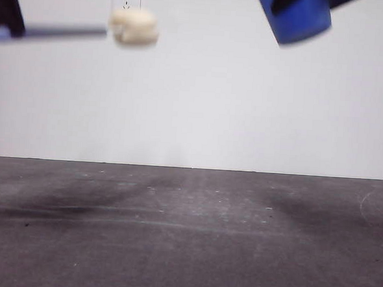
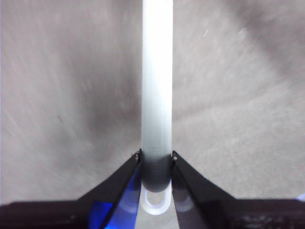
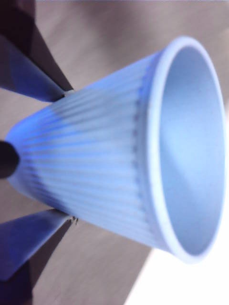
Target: Pick up the cup brush,pick up the cup,insert the brush into the cup,clean the cup,put the cup brush back,put the cup back to the fixed position on the table
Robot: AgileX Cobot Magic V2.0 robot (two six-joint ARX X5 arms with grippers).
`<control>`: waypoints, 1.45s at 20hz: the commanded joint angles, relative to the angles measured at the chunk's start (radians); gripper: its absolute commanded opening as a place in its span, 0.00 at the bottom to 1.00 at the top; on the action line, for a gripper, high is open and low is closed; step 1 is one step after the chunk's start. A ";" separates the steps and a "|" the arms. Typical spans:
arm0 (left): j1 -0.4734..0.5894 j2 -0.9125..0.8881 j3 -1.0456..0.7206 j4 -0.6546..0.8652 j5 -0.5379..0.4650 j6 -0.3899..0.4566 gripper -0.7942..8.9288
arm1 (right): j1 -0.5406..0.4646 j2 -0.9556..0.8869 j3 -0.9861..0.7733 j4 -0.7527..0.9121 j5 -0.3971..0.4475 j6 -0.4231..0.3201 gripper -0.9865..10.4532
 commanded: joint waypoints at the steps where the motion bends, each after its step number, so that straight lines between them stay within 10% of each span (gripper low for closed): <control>1: 0.005 0.002 -0.128 0.165 0.002 -0.129 0.07 | -0.001 -0.018 0.002 0.040 -0.033 0.077 0.07; 29: 0.055 0.552 -0.282 0.597 -0.060 -0.204 0.07 | -0.001 -0.026 0.002 0.119 -0.101 0.083 0.07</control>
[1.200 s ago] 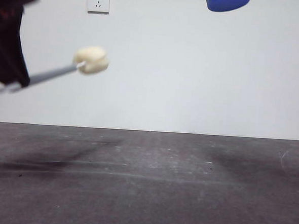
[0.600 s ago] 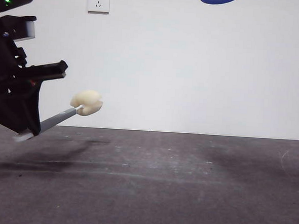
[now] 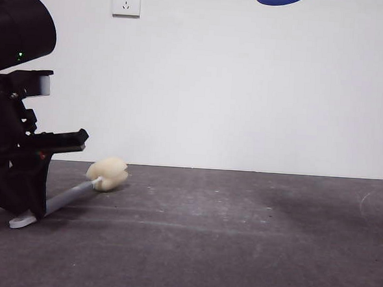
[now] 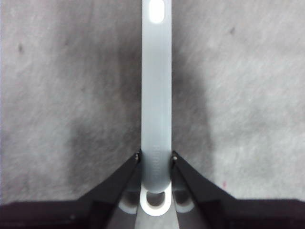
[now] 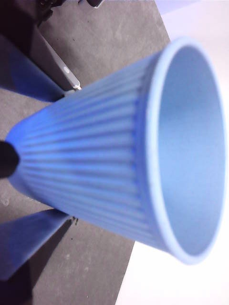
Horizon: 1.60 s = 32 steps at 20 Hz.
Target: Pick up the cup brush,pick up the cup,insert the brush into the cup,clean the cup,put the cup brush back,put the cup back to the fixed position on the table
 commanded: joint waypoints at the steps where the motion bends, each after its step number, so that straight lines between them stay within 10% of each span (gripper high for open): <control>1: 0.002 0.031 -0.011 0.000 0.017 -0.014 0.07 | -0.001 0.000 0.001 0.009 0.000 0.007 0.07; 8: 0.002 0.031 -0.011 -0.019 0.024 -0.049 0.09 | -0.001 0.002 0.001 -0.023 0.000 0.006 0.07; 13: 0.002 0.031 -0.011 -0.019 0.077 -0.048 0.45 | -0.001 0.002 0.001 -0.027 0.000 0.006 0.07; 32: 0.000 -0.377 -0.010 -0.100 0.157 -0.048 0.45 | -0.001 0.040 0.001 0.068 -0.099 -0.037 0.07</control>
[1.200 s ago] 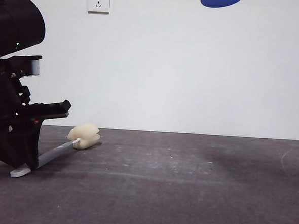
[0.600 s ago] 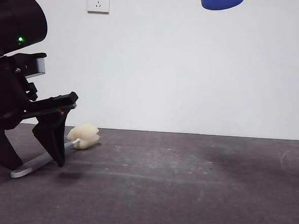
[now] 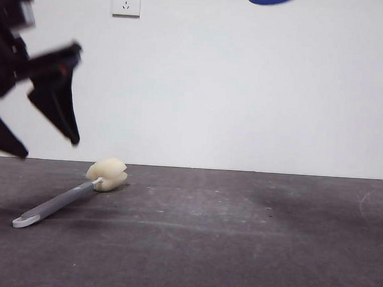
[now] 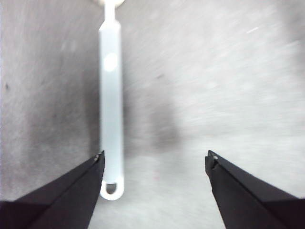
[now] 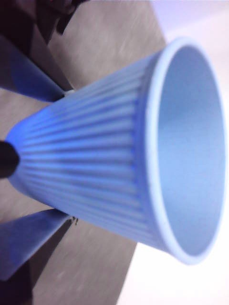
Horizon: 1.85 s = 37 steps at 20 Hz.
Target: Pick up the cup brush,pick up the cup,insert the brush into the cup,clean the cup,put the cup brush back,put the cup back to the fixed position on the table
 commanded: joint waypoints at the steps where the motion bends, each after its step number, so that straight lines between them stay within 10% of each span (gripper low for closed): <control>1: 0.000 -0.113 -0.007 -0.013 0.042 -0.009 0.45 | 0.000 0.048 0.001 0.055 -0.021 -0.037 0.07; 12: 0.000 -0.694 -0.007 -0.294 0.039 -0.010 0.44 | -0.062 0.380 -0.007 0.312 -0.212 -0.073 0.07; 37: 0.000 -0.723 -0.005 -0.319 0.042 -0.009 0.44 | -0.214 0.754 -0.261 0.760 -0.274 0.034 0.07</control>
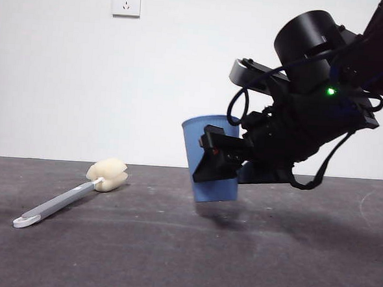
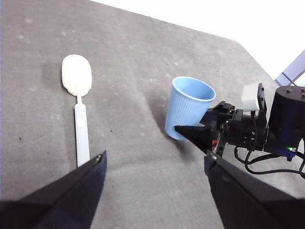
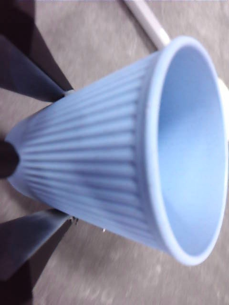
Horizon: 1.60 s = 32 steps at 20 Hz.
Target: Pick up the cup brush,pick up the cup,insert the brush into the cup,clean the cup,put the cup brush back,put the cup back to the fixed position on the table
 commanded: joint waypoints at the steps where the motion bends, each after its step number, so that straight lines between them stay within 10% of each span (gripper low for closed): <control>1: 0.000 -0.003 -0.005 0.002 0.000 -0.002 0.44 | -0.018 0.004 -0.042 0.052 0.005 -0.001 0.07; 12: 0.000 -0.003 -0.005 -0.002 -0.002 -0.002 0.44 | -0.055 0.004 -0.166 0.136 -0.003 0.013 0.07; 23: 0.000 -0.003 -0.005 -0.029 0.000 -0.002 0.44 | -0.055 0.004 -0.166 0.039 -0.031 0.000 0.51; 32: 0.000 -0.003 -0.005 -0.027 0.000 -0.002 0.44 | -0.055 -0.173 -0.166 -0.176 -0.031 0.011 0.53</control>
